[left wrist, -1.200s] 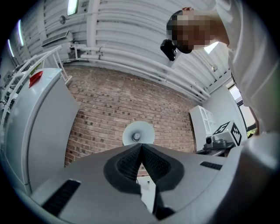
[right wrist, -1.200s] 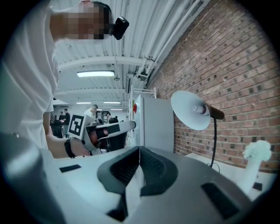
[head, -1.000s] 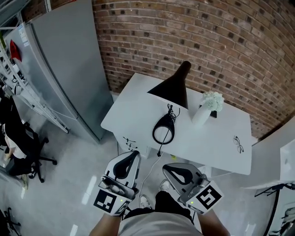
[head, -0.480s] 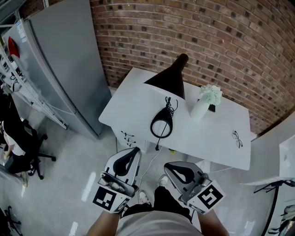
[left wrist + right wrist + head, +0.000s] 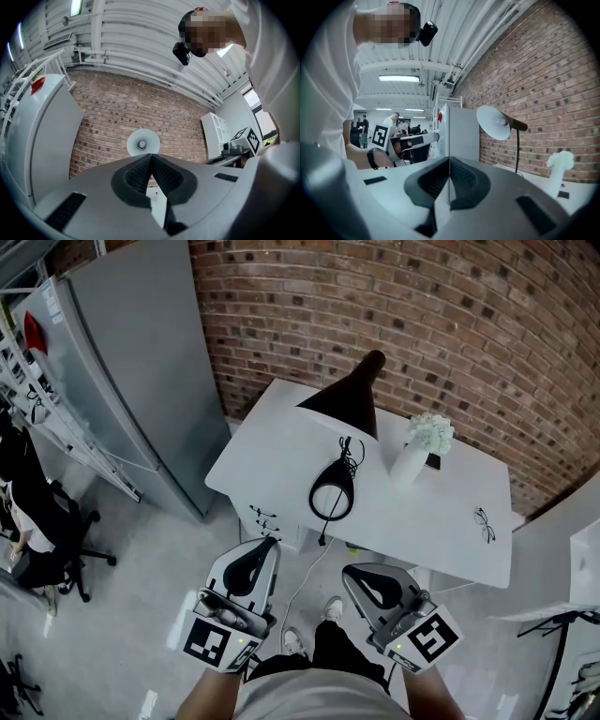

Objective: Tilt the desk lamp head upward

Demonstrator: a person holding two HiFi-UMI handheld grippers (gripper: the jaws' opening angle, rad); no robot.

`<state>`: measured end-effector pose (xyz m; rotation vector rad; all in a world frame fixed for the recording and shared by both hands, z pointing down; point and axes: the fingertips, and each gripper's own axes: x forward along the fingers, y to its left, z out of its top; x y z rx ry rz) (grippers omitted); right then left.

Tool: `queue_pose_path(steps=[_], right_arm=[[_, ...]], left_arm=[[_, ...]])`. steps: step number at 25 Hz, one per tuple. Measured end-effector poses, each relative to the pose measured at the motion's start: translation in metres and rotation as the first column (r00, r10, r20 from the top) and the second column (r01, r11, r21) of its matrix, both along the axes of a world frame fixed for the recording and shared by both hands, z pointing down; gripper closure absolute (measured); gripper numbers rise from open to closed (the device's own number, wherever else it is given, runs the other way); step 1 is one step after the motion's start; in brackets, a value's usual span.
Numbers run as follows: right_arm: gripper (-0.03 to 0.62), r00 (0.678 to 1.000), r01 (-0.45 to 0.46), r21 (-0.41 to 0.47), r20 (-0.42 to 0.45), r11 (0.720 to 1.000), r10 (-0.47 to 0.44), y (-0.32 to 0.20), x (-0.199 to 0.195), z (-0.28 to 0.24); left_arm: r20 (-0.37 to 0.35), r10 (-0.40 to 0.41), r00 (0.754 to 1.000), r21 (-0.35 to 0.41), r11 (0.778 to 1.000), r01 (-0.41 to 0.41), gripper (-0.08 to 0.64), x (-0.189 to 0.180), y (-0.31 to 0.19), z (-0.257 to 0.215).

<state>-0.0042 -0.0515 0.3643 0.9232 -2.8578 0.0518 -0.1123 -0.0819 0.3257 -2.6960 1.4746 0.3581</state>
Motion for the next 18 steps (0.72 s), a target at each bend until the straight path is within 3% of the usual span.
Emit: queue_pose_path(steps=[18], right_arm=[[0.574,0.996,-0.089,0.048,0.027,0.995,0.088,-0.010,0.018,-0.014]], left_arm=[[-0.002,-0.041,0.999,0.004,0.999,0.041,0.552,-0.010,0.007,-0.003]])
